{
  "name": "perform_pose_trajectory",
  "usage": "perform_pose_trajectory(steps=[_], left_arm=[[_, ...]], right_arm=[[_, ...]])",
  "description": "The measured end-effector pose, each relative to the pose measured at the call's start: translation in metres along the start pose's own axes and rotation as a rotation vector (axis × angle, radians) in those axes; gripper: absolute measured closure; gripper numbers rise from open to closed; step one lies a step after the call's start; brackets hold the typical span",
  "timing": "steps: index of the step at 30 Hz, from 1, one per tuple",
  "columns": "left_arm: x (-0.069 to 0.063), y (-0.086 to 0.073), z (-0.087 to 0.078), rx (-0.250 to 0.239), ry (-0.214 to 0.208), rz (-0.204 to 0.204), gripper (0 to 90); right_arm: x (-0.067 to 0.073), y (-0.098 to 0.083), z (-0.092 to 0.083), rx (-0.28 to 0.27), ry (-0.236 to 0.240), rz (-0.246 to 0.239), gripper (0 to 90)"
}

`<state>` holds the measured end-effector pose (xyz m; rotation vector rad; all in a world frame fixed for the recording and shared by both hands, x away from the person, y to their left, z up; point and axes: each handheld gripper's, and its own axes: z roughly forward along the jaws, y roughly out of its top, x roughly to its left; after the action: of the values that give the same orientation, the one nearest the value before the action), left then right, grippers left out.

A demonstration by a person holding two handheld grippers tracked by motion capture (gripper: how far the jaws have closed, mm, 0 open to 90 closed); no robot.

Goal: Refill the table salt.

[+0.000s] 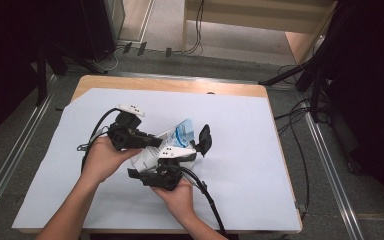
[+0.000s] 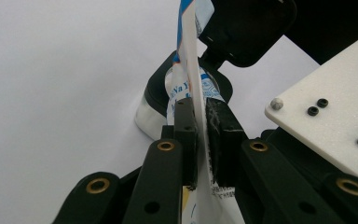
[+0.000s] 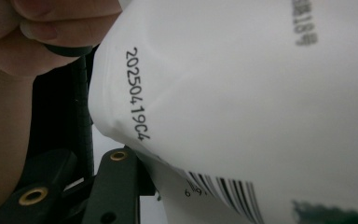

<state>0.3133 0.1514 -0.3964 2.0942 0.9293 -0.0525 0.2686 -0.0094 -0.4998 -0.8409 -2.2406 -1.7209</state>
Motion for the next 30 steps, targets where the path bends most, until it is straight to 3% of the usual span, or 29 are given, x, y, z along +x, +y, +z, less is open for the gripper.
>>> perform_pose_trajectory(steps=[30], left_arm=[[0.013, -0.004, 0.008, 0.050, -0.027, 0.020, 76.7]], right_arm=[[-0.012, -0.015, 0.004, 0.034, -0.085, -0.042, 61.6]])
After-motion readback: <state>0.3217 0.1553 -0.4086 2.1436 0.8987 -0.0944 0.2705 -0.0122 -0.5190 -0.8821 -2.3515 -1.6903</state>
